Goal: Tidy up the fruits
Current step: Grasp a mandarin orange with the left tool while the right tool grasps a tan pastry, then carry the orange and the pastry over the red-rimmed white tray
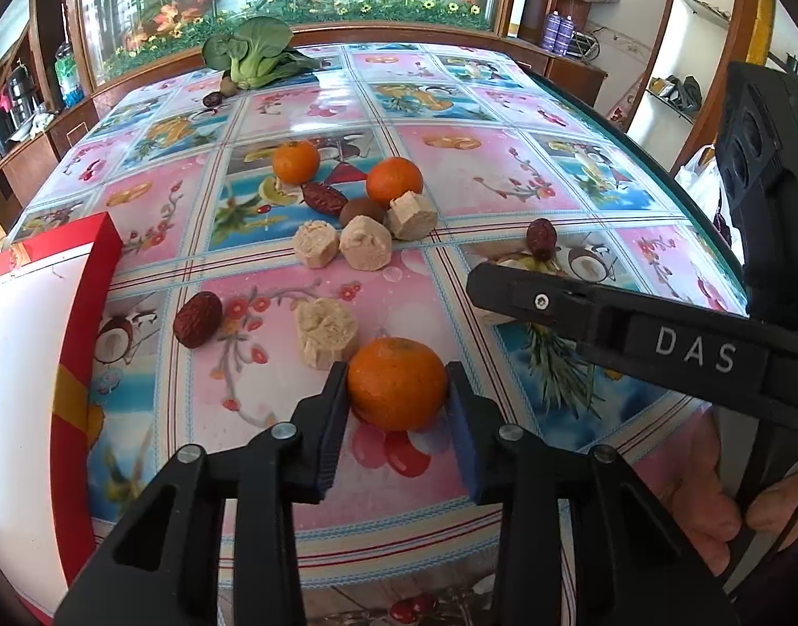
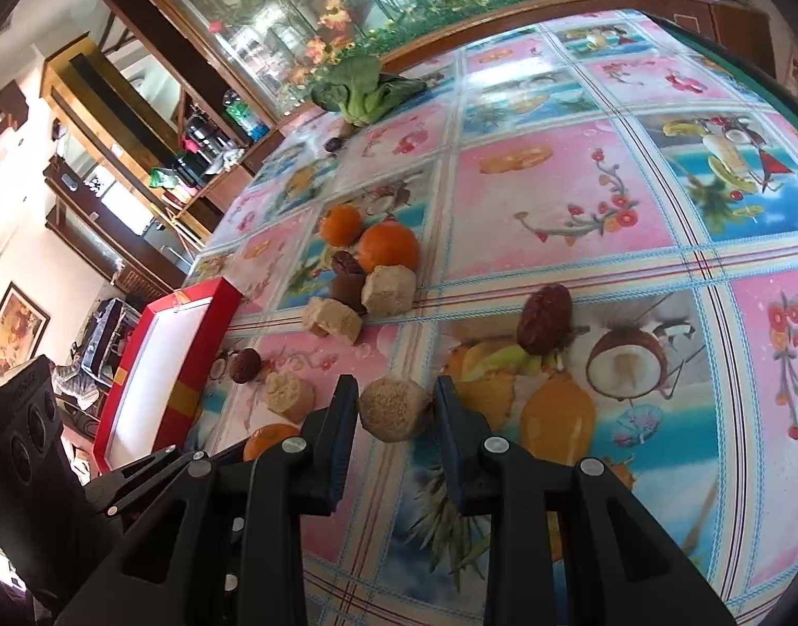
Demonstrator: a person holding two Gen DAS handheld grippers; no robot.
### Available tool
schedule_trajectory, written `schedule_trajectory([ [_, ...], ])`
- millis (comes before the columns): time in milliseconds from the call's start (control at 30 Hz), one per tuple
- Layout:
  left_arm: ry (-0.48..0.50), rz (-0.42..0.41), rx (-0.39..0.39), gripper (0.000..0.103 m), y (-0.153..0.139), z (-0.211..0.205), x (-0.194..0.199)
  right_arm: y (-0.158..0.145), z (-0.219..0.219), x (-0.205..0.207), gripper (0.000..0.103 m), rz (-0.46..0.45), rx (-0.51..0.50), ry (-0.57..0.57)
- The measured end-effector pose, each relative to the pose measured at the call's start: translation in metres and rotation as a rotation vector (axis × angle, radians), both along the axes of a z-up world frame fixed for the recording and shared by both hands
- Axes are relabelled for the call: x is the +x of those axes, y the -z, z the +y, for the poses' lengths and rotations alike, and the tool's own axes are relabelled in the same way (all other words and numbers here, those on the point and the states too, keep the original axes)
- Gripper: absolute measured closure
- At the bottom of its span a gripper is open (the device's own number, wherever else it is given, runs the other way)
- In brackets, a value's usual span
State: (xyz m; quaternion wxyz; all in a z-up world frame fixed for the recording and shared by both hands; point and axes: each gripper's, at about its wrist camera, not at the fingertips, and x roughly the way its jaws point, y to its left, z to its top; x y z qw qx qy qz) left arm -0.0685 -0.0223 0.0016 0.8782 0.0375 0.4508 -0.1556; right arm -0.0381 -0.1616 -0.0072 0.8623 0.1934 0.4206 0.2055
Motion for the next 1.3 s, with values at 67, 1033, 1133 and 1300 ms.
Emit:
schedule_trajectory([
  [67, -0.002, 0.006, -0.013, 0.065, -0.001, 0.003, -0.002, -0.004, 0.004, -0.004, 0.074, -0.030, 0.002, -0.014],
  [1033, -0.155, -0.147, -0.083, 0.065, -0.056, 0.109, -0.048, -0.001, 0.049, 0.001, 0.075, -0.004, -0.338, 0.030],
  [1133, -0.162, -0.150, -0.089, 0.065, -0.057, 0.113, -0.048, -0.003, 0.056, 0.001, 0.078, -0.010, -0.371, 0.029],
  [1300, -0.188, -0.157, -0.101, 0.065, -0.059, 0.126, -0.049, -0.010, 0.066, -0.007, 0.078, -0.050, -0.359, 0.039],
])
